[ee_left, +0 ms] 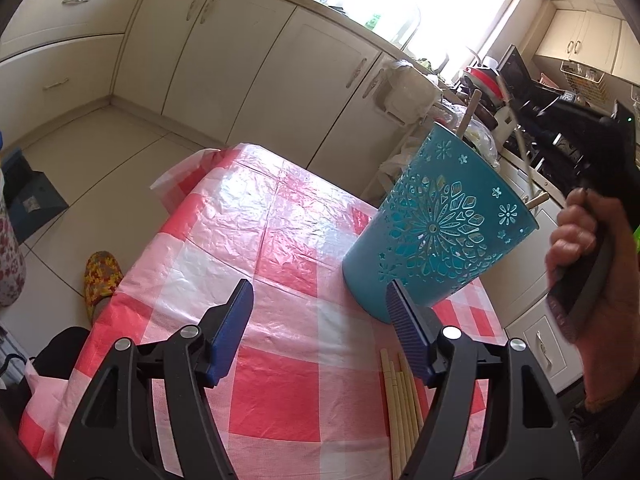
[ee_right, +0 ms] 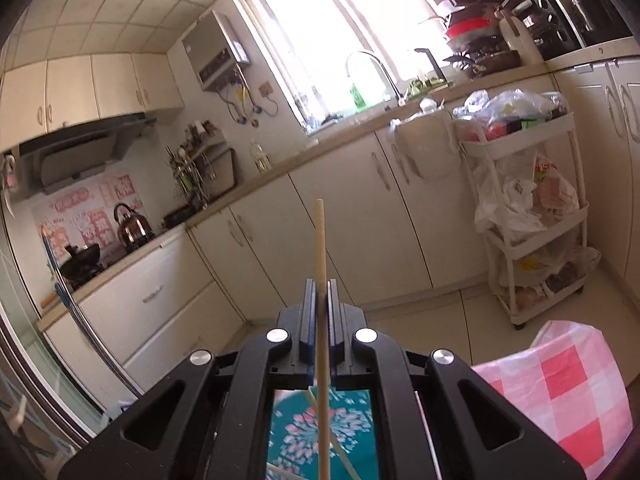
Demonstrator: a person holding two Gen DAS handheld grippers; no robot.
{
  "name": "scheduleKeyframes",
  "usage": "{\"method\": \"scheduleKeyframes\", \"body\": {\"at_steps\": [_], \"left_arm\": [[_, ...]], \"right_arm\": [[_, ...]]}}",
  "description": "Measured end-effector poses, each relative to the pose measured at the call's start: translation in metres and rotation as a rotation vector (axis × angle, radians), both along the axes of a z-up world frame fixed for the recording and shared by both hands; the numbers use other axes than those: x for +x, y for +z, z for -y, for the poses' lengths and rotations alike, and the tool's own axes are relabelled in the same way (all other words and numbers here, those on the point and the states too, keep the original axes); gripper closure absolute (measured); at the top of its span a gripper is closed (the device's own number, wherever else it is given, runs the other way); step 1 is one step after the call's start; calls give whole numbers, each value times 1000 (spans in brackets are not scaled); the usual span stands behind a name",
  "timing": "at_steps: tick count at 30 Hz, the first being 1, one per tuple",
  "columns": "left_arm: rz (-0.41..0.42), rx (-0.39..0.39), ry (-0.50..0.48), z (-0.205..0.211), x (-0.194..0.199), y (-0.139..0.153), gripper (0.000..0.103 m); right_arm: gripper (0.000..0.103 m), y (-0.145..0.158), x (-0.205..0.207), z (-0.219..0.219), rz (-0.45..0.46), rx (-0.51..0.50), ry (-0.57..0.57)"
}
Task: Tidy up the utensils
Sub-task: 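Lift the stick with the right tool and open it over the blue basket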
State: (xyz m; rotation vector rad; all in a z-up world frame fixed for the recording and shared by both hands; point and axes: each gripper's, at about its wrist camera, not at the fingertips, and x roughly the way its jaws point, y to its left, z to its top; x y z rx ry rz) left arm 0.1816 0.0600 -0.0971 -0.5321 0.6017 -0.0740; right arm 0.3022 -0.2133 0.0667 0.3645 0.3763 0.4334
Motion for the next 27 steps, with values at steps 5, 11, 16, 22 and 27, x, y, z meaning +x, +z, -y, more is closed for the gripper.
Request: {"method": "scheduleKeyframes", "body": {"at_steps": [5, 11, 16, 22, 27], "left_arm": [[-4, -2, -1, 0, 2, 0, 36], [-12, -8, 6, -2, 2, -1, 35], [-16, -7, 14, -3, 3, -2, 33], [-46, 11, 13, 0, 8, -3, 32], [-53, 6, 37, -4, 7, -4, 30]], "right_arm": [[93, -26, 0, 0, -72, -51, 20], [82, -34, -43, 15, -84, -43, 11], [72, -56, -117, 33, -156, -56, -3], [72, -118, -178, 30, -370, -171, 37], [78, -145, -176, 2, -454, -274, 112]]}}
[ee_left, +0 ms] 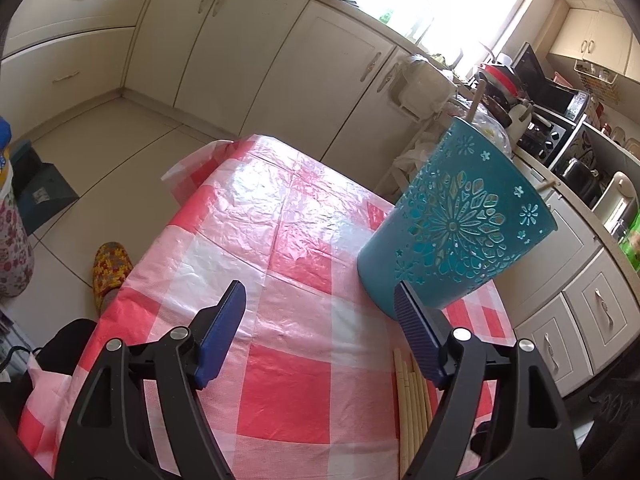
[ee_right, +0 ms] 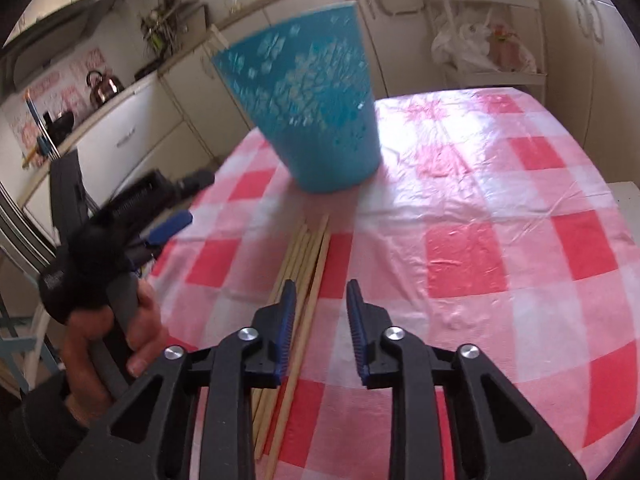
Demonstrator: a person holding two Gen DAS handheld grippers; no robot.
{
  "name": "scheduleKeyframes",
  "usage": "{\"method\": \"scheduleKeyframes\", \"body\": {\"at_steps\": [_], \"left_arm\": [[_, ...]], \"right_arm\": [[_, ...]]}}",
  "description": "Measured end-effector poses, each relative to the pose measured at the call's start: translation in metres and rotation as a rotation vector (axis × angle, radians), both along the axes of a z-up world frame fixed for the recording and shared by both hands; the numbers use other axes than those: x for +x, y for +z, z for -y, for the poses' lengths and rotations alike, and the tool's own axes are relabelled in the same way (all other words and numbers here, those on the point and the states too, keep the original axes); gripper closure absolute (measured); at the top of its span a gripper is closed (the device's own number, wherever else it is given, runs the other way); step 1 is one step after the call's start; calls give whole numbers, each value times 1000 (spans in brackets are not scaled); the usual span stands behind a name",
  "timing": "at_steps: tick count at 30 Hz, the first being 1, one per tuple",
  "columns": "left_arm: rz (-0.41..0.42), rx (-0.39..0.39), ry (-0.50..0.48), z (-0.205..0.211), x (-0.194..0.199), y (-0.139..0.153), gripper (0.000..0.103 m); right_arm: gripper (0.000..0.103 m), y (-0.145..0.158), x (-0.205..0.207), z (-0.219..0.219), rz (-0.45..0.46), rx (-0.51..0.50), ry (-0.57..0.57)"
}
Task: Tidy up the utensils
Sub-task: 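Lift the stick with the right tool and open it over the blue basket, then grasp a wooden stick with the right tool while the left tool grasps another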
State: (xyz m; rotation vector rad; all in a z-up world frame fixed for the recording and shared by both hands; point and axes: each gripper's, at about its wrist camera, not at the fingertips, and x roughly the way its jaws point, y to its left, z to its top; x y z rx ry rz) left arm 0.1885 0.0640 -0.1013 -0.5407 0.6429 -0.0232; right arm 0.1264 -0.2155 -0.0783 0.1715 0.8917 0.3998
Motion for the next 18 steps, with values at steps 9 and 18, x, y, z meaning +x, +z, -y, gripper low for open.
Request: {"method": "scheduleKeyframes", "body": {"at_steps": [9, 18], "left_arm": [[3, -14, 1, 0, 0, 0, 29], [-81, 72, -107, 24, -7, 2, 28]], "right_arm": [[89, -19, 10, -29, -20, -158, 32], [95, -21, 5, -31, 11, -274, 50]]}}
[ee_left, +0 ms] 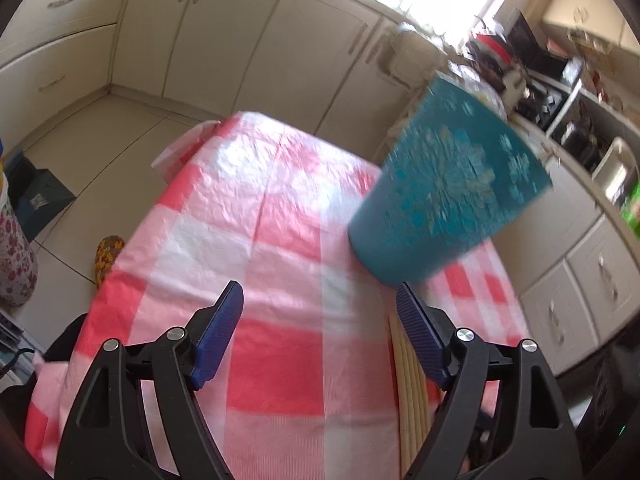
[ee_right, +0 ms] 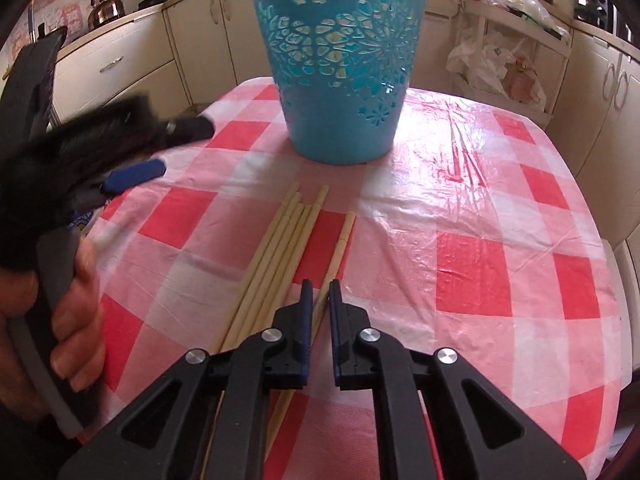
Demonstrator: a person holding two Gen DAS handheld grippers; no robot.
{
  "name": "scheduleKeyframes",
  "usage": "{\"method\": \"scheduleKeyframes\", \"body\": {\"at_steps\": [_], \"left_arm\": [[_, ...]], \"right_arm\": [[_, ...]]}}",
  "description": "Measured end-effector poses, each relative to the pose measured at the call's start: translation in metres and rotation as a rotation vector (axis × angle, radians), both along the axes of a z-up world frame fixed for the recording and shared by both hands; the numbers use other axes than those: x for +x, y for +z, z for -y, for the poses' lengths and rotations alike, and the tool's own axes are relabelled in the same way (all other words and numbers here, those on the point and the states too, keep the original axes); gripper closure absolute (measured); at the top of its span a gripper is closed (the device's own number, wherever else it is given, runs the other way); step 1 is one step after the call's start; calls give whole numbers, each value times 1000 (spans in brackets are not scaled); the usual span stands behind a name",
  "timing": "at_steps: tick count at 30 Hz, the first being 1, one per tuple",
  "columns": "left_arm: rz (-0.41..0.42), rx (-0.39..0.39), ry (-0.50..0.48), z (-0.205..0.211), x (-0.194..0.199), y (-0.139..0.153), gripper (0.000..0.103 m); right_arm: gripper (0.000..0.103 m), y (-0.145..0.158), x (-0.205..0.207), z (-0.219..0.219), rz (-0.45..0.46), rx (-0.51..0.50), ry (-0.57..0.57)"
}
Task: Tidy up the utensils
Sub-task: 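Grasp a wooden stick with the right tool while the left tool grasps another, then lift the stick with the left tool into the basket while the right tool holds its stick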
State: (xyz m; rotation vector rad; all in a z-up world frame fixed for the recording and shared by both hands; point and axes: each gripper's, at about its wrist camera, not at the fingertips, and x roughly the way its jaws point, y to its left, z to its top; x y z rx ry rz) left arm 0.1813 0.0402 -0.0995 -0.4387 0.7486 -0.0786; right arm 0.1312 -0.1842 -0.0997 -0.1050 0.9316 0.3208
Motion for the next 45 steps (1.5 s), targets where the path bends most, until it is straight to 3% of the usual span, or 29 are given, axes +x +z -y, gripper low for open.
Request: {"method": "scheduleKeyframes", "body": {"at_steps": [6, 11, 16, 21, 26, 31, 33, 36, 40, 45], "left_arm": [[-56, 166, -176, 48, -16, 3, 28], [-143, 290, -220, 72, -6, -6, 28], [-165, 382, -228, 84, -9, -9, 29], [-180, 413, -221, 81, -10, -8, 31], [-194, 443, -218, 83, -8, -8, 32], [-181, 427, -224, 83, 0, -7, 46], [-169, 425, -243, 83, 2, -6, 66], [-159, 418, -303, 84, 3, -5, 93], [-165, 382, -393, 78, 2, -3, 94], [-220, 364, -407, 73, 7, -1, 94]], "right_arm": [[95, 1, -1, 49, -13, 153, -107], [95, -4, 7, 69, -69, 270, -143], [95, -4, 7, 72, -75, 294, -132], [93, -4, 8, 71, -81, 302, -111], [78, -2, 6, 58, -61, 249, -66], [78, -1, 8, 36, -34, 114, -22], [80, -1, 10, 26, -15, 30, -3], [95, -2, 7, 16, -3, -42, 52], [97, -1, 9, 25, -39, -21, 55], [97, 0, 14, 22, -56, -58, 72]]}}
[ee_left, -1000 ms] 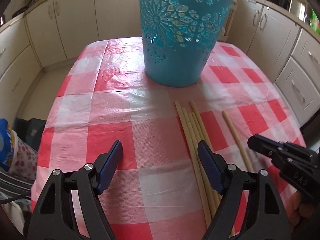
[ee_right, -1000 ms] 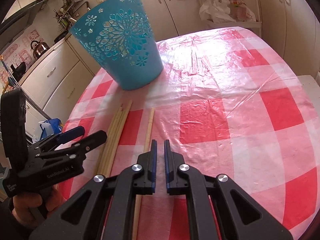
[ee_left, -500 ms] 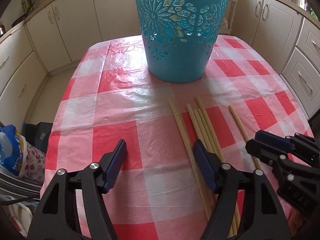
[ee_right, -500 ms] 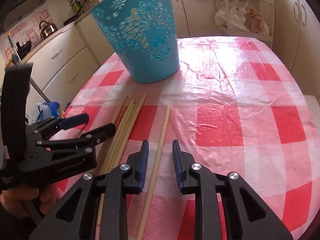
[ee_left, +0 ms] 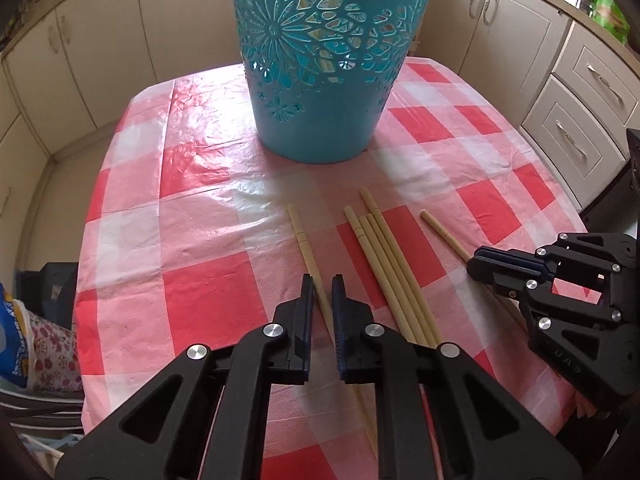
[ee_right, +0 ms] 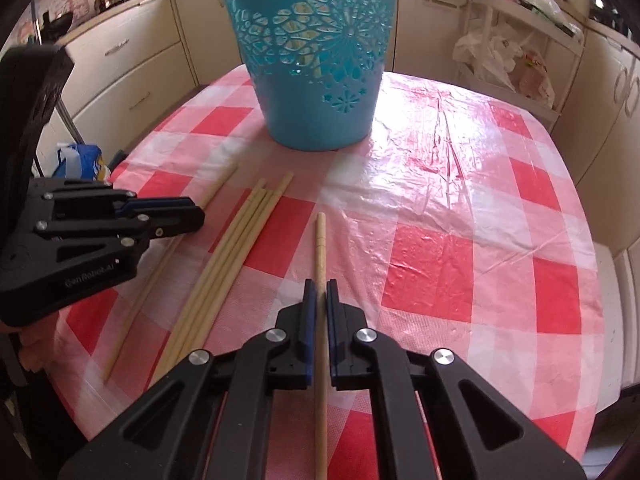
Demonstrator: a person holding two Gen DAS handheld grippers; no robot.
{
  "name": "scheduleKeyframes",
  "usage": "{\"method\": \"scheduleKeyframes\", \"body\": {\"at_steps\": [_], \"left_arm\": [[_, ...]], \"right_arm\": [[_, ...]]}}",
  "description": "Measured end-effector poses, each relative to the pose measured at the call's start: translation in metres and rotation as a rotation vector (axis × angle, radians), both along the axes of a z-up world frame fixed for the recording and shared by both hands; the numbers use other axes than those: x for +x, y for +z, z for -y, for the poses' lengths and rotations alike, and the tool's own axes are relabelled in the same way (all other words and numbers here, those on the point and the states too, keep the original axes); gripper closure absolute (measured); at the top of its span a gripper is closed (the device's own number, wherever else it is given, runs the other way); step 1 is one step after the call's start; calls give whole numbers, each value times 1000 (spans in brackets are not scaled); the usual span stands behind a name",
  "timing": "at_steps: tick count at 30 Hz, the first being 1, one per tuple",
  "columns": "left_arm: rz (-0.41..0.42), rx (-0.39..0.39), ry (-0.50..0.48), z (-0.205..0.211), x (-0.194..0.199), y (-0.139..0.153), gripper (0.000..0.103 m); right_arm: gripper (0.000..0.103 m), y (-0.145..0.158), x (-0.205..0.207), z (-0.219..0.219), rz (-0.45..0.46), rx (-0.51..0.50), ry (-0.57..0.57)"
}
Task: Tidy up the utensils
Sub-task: 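Lift the stick with the left tool into the basket while the right tool holds its stick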
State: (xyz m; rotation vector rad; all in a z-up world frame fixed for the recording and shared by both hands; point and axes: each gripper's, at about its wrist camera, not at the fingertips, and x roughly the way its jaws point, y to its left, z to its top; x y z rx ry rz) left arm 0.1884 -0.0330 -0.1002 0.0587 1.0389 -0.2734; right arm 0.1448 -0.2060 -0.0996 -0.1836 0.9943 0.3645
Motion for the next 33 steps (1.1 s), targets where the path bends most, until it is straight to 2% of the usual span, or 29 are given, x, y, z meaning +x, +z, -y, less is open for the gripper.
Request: {"method": "scheduleKeyframes", "body": {"at_steps": [4, 8, 12, 15, 21, 29, 33], "left_arm": [[5, 72, -5, 10, 1, 0, 94], [22, 83, -8, 14, -4, 1, 98], [68, 86, 17, 11, -15, 5, 98], [117, 64, 51, 5, -24, 17, 98], [241, 33, 75, 1, -40, 48, 98], [402, -20, 82, 3, -56, 90, 98], [475, -100, 93, -5, -60, 114, 98]], "right_arm": [[97, 0, -1, -3, 10, -31, 19], [97, 2, -4, 11, -14, 56, -22], [97, 7, -13, 28, 12, 170, -82], [97, 6, -15, 44, 32, 270, -129], [97, -2, -10, 67, -3, 390, -218], [97, -3, -9, 64, -19, 386, -200], [97, -4, -7, 65, -28, 393, -205]]}}
